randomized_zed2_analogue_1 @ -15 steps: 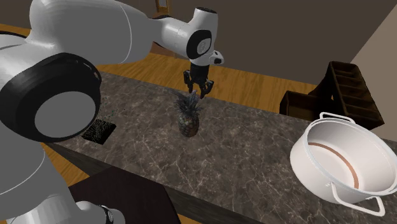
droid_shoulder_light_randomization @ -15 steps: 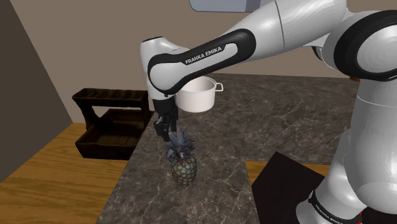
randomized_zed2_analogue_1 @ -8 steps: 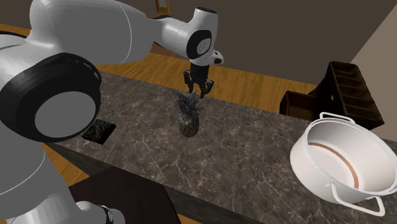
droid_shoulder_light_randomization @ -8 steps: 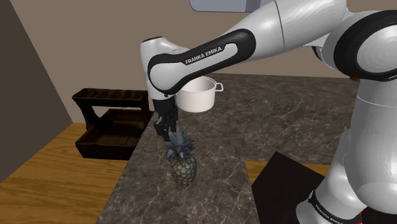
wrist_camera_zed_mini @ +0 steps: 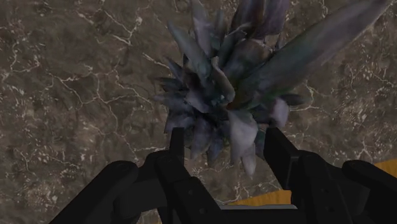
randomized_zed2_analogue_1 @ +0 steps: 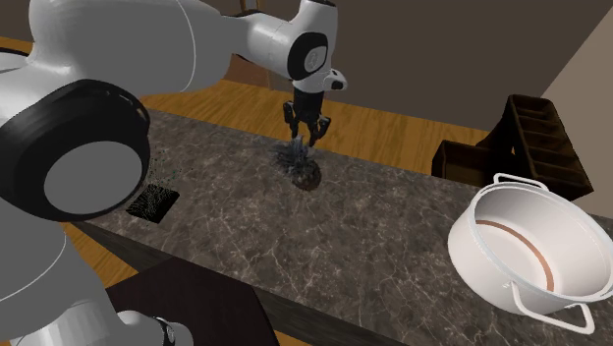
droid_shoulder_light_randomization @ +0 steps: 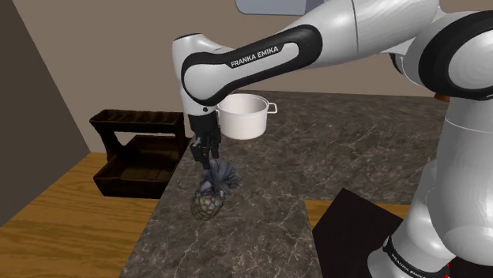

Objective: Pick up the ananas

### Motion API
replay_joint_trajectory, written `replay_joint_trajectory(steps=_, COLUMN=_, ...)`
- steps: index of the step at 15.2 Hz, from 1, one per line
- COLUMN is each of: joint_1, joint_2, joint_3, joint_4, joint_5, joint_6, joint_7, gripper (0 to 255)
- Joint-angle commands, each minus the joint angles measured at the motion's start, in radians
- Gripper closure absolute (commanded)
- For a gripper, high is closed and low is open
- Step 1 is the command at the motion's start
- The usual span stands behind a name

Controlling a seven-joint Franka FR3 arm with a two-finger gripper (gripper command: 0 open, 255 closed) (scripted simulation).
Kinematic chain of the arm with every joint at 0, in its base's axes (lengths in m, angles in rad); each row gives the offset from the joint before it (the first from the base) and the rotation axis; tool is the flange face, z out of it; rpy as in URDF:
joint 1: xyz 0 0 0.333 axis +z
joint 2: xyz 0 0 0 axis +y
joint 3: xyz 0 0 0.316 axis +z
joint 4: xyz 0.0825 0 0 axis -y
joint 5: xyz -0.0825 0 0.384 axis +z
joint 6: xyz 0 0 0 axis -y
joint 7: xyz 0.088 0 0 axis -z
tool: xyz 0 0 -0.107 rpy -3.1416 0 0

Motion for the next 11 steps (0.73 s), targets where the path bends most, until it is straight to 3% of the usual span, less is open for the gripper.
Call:
replay_joint_trajectory(steps=1, joint_1=0.000, joint_2=-0.008, joint_3=0.001, joint_4=0.019, joint_5=0.001, joint_6=-0.023, joint_7=0.000, gripper=255)
replay_joint_trajectory(steps=11, joint_1=0.000, joint_2=-0.021, joint_3=0.002, joint_4=0.110, joint_5=0.003, joint_6=-0.128, joint_7=0.003, gripper=255)
